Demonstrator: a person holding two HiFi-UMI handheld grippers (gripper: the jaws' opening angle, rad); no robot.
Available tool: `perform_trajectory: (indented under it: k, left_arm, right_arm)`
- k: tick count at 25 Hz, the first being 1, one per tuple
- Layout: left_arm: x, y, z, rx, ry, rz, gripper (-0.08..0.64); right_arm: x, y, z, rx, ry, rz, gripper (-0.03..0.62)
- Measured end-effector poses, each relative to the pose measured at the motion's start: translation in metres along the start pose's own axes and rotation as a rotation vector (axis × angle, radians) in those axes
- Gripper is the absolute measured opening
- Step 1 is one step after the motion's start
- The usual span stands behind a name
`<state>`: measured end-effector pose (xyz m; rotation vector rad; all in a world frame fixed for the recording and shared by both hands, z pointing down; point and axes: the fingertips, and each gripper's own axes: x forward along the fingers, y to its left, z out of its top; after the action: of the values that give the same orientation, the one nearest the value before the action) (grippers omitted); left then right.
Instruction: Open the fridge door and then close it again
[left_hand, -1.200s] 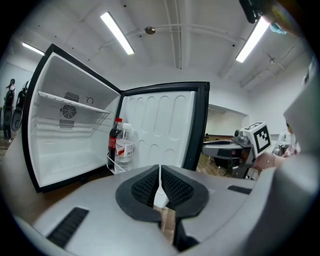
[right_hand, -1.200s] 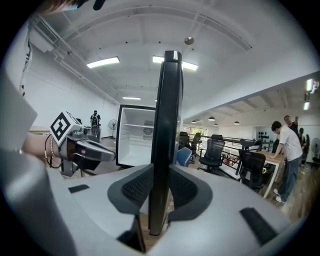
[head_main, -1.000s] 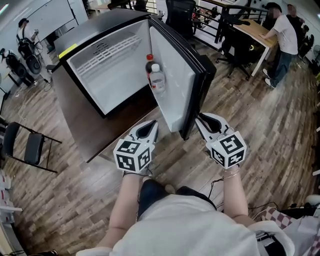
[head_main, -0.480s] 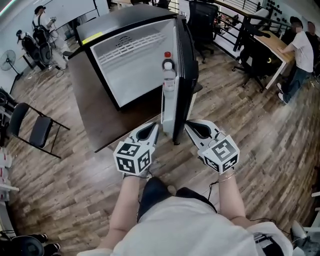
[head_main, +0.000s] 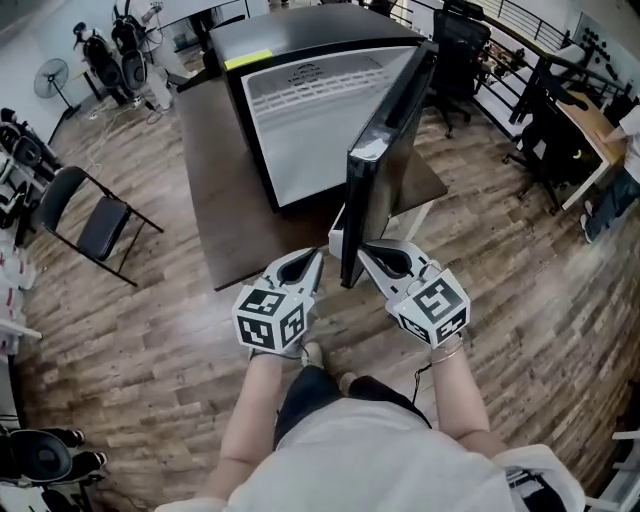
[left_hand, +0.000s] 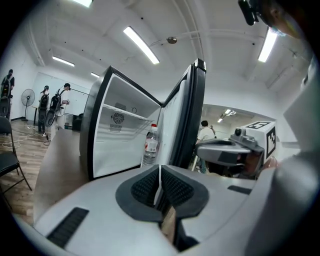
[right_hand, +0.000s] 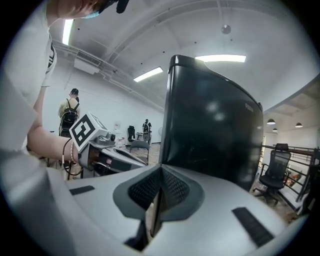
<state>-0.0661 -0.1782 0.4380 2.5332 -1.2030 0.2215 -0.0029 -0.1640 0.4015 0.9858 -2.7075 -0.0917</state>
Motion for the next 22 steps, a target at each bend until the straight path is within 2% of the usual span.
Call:
perform_trajectory:
  k: [5, 14, 22]
  left_arm:
    - [-0.007, 0.031, 0.014, -0.014, -0.011, 0.037, 0.015]
    - [-0.004, 0.098, 0.026, -0.036, -0.011, 0.086, 0.015]
    - [0.009, 0.152, 0.041, -0.057, -0.025, 0.102, 0.015]
  right_arm:
    - [0.044, 0.003, 0.014, 0.031, -0.030, 0.075, 0.000]
    - [0.119, -0.008, 0.030, 0.056, -0.052, 0.110, 0.000]
    - [0.176, -0.039, 0.039, 0.089, -0.058, 0.026, 0.000]
